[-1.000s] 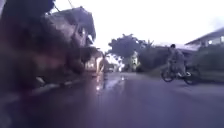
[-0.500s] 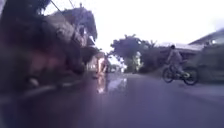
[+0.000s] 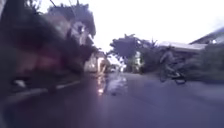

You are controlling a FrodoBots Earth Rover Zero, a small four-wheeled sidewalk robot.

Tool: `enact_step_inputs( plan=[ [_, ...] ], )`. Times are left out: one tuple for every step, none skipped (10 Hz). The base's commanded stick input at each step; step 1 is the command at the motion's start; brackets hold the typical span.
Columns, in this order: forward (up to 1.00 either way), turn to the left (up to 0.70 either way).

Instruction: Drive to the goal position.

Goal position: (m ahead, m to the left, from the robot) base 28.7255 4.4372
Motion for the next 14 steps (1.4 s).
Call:
enact_step_inputs(
  plan=[
    [0.7,0.0],
    [0.7,0.0],
    [0.7,0.0],
    [0.7,0.0],
    [0.7,0.0],
    [0.7,0.0],
    [0.7,0.0],
    [0.7,0.0],
    [0.7,0.0],
    [0.7,0.0],
    [0.7,-0.01],
    [0.7,-0.1],
    [0.7,-0.19],
    [0.7,-0.28]
  ],
)
